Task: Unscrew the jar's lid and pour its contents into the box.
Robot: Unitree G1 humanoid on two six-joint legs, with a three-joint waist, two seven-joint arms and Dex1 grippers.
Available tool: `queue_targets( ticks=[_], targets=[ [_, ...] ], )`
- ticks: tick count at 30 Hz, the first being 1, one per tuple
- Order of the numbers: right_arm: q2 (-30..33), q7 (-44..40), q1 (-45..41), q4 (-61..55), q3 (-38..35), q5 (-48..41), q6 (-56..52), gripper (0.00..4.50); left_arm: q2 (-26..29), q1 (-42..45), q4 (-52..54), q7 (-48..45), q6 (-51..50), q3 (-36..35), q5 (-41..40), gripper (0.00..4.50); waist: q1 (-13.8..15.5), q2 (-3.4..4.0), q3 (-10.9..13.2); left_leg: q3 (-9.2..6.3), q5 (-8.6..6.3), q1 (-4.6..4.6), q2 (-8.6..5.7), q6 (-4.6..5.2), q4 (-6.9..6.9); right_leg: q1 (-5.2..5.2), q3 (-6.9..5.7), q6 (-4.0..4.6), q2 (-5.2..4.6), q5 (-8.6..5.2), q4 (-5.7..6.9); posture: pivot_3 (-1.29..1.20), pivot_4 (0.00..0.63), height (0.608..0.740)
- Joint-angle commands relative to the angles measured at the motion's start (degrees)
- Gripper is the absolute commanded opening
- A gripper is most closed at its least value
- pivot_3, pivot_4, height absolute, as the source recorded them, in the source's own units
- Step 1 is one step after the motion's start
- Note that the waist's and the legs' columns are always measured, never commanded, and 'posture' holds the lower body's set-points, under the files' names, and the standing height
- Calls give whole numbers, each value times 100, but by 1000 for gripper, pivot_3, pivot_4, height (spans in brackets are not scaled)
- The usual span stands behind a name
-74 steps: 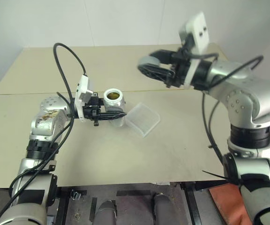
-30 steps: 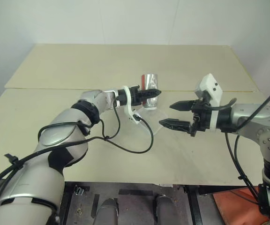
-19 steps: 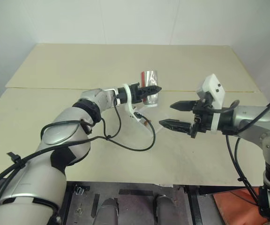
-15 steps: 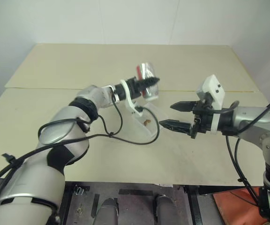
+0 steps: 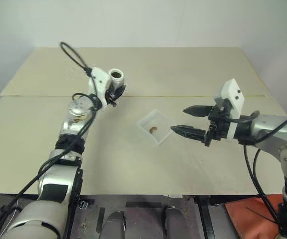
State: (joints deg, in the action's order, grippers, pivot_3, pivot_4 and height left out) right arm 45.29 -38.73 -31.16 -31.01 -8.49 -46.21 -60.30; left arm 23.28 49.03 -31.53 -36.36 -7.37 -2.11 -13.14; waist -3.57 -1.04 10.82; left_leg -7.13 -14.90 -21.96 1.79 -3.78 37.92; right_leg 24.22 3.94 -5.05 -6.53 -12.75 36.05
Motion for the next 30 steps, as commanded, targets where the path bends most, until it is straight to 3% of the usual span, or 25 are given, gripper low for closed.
queue_targets(
  ticks=[1, 13, 21, 24, 30],
  targets=[
    [22, -12, -42, -99, -123, 19, 278, 4491, 3, -528, 984, -148, -732, -197, -443, 1937, -35, 0, 0, 0, -1, 5, 0, 2, 0, -4, 0, 0, 0, 0, 2, 0, 150, 740],
    [73, -32, -102, -105, -53, -52, 250, 4491, -342, -1396, 1151, 87, -60, -43, -37, 1937, -24, -1, -1, 1, -5, 11, 1, 9, -1, -6, 1, 3, 2, 1, -1, 0, 150, 740],
    [49, -26, -118, -89, 69, -23, 271, 4500, -30, -1896, 1712, -180, -273, -59, -70, 4475, -39, -1, -1, 1, -6, 12, 2, 10, -2, -5, 2, 3, 3, 1, 0, 0, 150, 740],
    [78, -44, -43, -112, 54, -8, 291, 4500, 488, -2220, 2349, -551, -559, -165, -228, 4475, -44, -1, -1, 1, -6, 11, 2, 11, -3, -4, 2, 3, 3, 1, 0, 0, 150, 740],
    [292, -115, 315, -232, -178, -15, 340, 4500, 2305, -3183, 3593, -2144, -1027, -852, -981, 4475, -42, 0, -1, 3, -9, 12, 9, 17, -12, 3, 3, 8, 6, -2, 2, 0, 150, 740]
  ],
)
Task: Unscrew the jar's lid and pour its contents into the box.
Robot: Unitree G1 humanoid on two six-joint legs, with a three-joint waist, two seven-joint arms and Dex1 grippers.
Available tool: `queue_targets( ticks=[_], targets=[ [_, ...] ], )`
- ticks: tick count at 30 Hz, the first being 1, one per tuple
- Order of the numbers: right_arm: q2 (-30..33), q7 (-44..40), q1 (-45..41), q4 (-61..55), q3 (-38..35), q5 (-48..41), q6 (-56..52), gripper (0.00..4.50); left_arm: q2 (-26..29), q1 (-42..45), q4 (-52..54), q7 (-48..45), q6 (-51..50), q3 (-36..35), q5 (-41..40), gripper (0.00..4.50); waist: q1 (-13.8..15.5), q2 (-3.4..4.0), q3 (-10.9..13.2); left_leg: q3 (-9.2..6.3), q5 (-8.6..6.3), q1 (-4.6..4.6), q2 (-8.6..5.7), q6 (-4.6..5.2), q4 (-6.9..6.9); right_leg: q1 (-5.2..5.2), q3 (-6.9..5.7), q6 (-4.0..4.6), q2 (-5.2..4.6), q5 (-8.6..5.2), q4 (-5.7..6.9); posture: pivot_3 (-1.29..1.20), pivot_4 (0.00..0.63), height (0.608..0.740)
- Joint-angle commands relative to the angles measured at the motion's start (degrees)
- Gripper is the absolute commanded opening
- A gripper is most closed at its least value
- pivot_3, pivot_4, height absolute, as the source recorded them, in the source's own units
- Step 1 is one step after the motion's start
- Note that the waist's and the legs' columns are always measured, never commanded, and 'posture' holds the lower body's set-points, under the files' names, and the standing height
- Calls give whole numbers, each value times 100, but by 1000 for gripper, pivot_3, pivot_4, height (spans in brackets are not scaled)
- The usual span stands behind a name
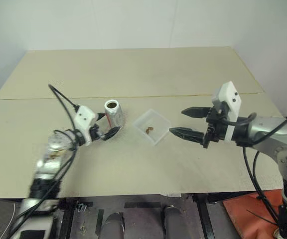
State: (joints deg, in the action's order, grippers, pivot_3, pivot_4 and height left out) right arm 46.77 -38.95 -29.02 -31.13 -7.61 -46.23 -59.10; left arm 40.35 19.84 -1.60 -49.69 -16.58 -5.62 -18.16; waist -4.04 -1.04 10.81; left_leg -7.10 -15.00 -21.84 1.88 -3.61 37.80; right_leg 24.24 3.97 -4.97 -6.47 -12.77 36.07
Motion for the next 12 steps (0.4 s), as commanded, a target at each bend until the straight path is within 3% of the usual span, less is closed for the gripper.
queue_targets(
  ticks=[1, 7, 12],
  targets=[
    [196, -128, 171, -227, -308, 6, 261, 4500, 863, -416, 708, -1155, -113, -685, -683, 4475, 9, 1, 0, 1, -2, 1, 0, 3, 0, -2, 0, 0, 0, 0, -1, 0, 150, 740],
    [463, -515, 546, -35, -536, 274, 866, 4500, 1694, -942, 747, -2378, -558, -2134, -1965, 4475, 84, 1, 0, 7, -6, -2, 5, 11, 0, -2, -2, 2, 0, -2, -15, 0, 150, 740],
    [538, -647, 522, 168, -531, 411, 1141, 4500, 1668, -1292, 1114, -2262, -670, -2283, -2047, 4475, 75, 1, 0, 14, -9, 8, 7, 15, -2, -6, 2, 4, 0, -4, -22, 0, 150, 740]
  ],
)
